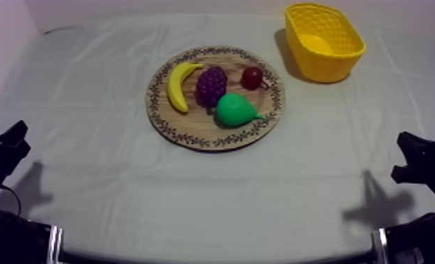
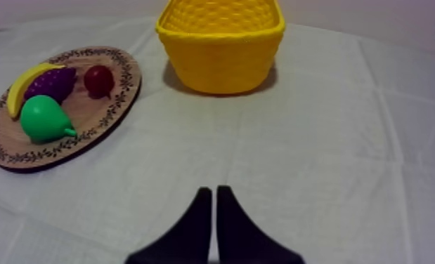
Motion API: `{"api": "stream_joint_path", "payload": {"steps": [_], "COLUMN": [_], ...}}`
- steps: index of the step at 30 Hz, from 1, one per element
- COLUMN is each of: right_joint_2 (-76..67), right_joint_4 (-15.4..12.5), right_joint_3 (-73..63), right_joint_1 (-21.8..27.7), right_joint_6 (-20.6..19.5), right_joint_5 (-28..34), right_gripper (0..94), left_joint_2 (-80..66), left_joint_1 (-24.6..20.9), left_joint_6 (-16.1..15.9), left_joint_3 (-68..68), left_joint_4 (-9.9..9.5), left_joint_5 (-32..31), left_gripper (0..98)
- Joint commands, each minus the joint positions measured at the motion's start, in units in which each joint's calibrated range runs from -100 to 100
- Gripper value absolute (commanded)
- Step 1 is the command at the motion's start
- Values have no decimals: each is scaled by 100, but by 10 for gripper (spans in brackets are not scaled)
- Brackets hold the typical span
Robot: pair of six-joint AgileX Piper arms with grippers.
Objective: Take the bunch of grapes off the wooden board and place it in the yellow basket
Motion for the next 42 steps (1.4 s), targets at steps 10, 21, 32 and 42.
{"api": "stream_joint_path", "payload": {"steps": [10, 21, 32, 42], "right_joint_2": [-3, -3, 738, 1791], "right_joint_4": [0, 6, -35, 39], "right_joint_3": [1, -11, -130, -981], "right_joint_1": [475, 475, 346, -1], "right_joint_6": [596, 655, 1009, 1026], "right_joint_5": [-16, 15, -857, -1089], "right_gripper": [6, 6, 6, 6], "left_joint_2": [0, 0, 0, 0], "left_joint_1": [1, 1, 1, 1], "left_joint_6": [3, -1, -1, -1], "left_joint_3": [-4, -4, -4, -4], "left_joint_4": [1, 1, 1, 1], "left_joint_5": [1, 1, 1, 1], "left_gripper": [1, 1, 1, 1]}}
